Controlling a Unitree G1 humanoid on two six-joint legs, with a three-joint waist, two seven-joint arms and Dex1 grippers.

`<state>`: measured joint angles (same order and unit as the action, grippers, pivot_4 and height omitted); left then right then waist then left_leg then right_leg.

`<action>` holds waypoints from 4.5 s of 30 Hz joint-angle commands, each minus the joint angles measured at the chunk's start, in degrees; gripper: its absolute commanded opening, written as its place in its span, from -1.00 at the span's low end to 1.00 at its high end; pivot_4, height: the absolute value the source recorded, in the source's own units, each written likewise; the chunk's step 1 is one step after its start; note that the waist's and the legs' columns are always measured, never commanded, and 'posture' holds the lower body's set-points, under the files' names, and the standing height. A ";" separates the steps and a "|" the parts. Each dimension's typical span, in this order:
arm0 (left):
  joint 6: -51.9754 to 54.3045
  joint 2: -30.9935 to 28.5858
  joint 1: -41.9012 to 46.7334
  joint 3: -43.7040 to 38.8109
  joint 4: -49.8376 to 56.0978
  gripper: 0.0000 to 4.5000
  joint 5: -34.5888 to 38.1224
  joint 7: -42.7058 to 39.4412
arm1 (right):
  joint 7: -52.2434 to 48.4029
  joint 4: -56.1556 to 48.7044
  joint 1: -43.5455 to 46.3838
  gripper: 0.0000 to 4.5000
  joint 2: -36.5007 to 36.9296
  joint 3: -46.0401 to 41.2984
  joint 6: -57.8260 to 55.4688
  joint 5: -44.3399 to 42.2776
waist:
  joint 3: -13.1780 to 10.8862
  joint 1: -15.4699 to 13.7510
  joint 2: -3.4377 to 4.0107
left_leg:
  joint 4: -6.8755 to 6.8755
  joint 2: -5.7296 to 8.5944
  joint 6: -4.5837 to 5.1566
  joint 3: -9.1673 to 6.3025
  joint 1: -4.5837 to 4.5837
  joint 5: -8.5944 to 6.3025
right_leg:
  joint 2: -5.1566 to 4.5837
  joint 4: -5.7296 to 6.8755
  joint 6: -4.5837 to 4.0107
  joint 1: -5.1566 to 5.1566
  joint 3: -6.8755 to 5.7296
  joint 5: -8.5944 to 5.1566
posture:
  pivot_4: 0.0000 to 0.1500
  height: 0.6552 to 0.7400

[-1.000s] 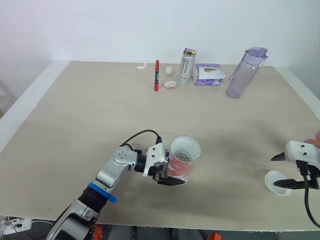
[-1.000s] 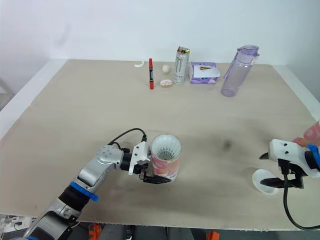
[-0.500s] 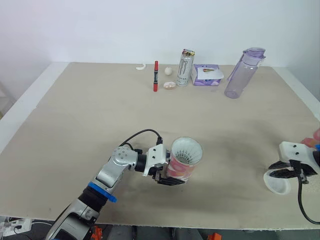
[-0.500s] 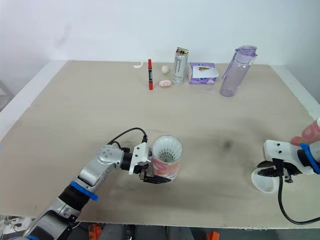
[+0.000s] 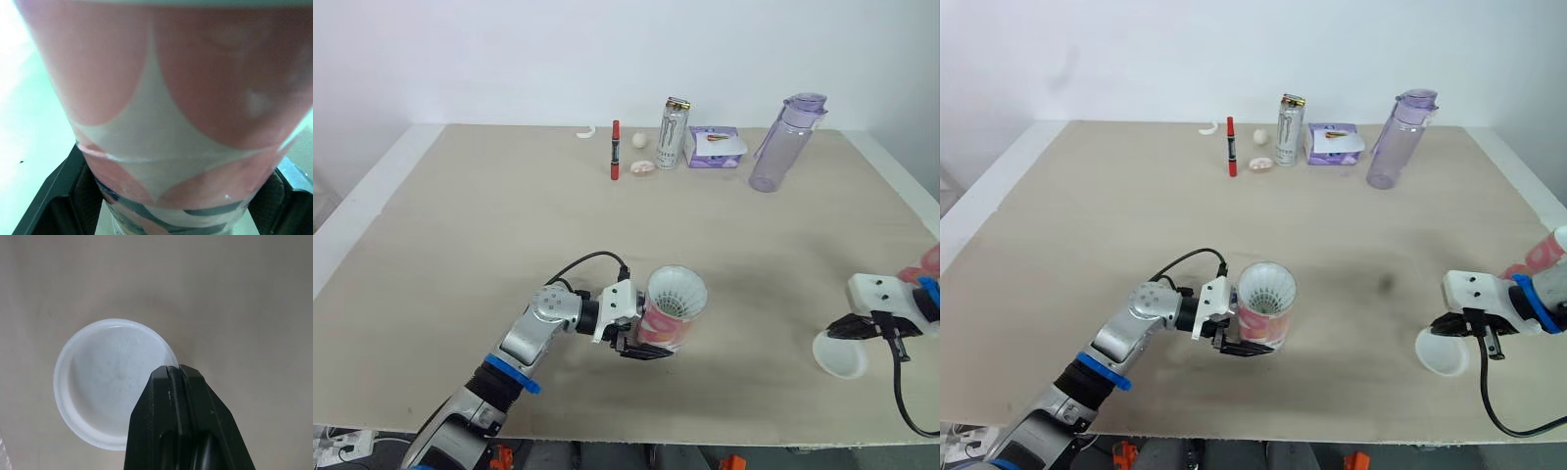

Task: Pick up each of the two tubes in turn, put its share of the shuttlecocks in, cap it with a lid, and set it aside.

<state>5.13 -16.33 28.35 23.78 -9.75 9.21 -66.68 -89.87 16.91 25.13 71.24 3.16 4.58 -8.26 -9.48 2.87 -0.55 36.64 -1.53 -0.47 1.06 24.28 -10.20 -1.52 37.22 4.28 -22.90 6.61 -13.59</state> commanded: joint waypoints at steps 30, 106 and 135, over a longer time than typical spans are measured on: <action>6.85 1.21 3.31 0.25 -3.97 0.61 -5.22 10.40 | -2.63 -11.31 39.86 -0.94 -21.94 20.30 -2.12 -5.57 | -0.06 -0.26 -0.28 | -0.03 -0.15 -0.06 -0.11 0.40 0.01 | 0.08 -0.02 -0.19 -0.41 -0.21 0.05 | 1.00 1.00; 10.67 -0.87 1.89 0.36 -2.09 0.61 -4.63 9.77 | -0.93 -17.10 37.04 -0.52 -19.01 7.58 -15.86 -11.27 | -0.07 0.16 -0.30 | -0.25 -0.32 -0.06 -0.12 0.24 0.00 | 0.25 0.05 -0.40 -0.45 -0.25 -0.08 | 1.00 1.00; 10.06 -1.06 1.39 1.26 -1.75 0.61 -5.05 9.96 | -2.63 -16.39 38.62 -0.93 -17.59 14.52 -15.24 -12.08 | -0.07 0.17 -0.31 | -0.30 -0.32 -0.09 -0.12 0.24 -0.02 | 0.26 0.05 -0.42 -0.46 -0.26 -0.14 | 1.00 1.00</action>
<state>13.67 -15.36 31.37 23.67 -8.47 6.97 -56.66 -90.28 0.90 61.75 53.87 17.29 -12.33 -19.40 -9.54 3.04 -0.85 36.34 -1.85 -0.56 0.95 24.52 -10.22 -1.27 37.27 3.87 -23.37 6.36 -13.73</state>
